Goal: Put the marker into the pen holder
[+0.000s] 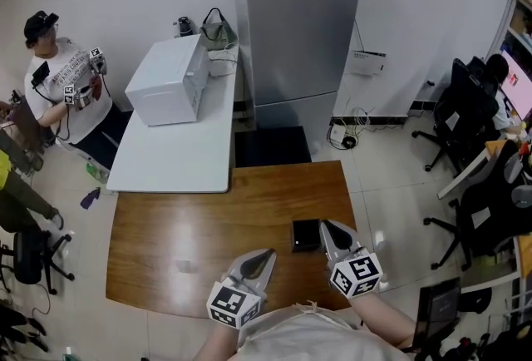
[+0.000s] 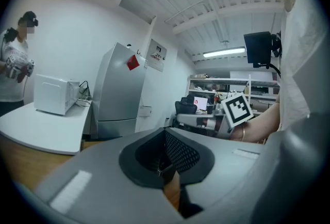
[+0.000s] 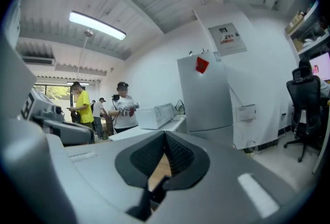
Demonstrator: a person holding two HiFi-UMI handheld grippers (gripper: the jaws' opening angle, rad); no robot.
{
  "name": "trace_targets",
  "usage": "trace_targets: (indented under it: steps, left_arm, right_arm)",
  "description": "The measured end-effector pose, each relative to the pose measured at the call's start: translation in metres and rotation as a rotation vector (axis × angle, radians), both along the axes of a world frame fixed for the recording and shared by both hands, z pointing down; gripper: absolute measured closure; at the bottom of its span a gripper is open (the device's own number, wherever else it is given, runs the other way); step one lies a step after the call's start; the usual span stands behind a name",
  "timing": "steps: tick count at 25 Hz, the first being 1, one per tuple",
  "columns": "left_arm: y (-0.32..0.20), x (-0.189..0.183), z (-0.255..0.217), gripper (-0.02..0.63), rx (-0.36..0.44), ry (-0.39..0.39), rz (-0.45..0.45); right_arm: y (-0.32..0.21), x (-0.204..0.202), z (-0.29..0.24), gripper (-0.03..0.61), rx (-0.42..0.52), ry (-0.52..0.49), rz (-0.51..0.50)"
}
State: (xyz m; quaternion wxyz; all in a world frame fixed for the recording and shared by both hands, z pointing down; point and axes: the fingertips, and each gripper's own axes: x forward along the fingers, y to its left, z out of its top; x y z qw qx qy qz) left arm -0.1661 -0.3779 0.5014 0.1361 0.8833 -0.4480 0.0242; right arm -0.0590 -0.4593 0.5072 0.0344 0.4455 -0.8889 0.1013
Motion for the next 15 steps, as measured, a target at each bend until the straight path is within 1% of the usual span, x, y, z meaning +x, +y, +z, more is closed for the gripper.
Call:
trace_targets:
  steps: [3, 5, 10, 15]
  left_arm:
    - [0.003, -0.003, -0.004, 0.6, 0.017, 0.012, -0.014]
    - [0.005, -0.007, -0.009, 0.6, 0.034, 0.019, -0.022]
    - [0.018, -0.018, -0.031, 0.6, 0.115, 0.02, -0.056]
    - [0.039, -0.018, -0.036, 0.6, 0.116, 0.046, -0.029]
  right_arm:
    - [0.022, -0.001, -0.037, 0.578, 0.081, -0.028, -0.022]
    - [0.036, -0.001, -0.046, 0.578, 0.102, -0.029, -0.029]
    - [0.068, -0.002, -0.045, 0.578, 0.07, -0.045, -0.014]
    - [0.099, -0.002, -0.044, 0.578, 0.054, -0.049, 0.003]
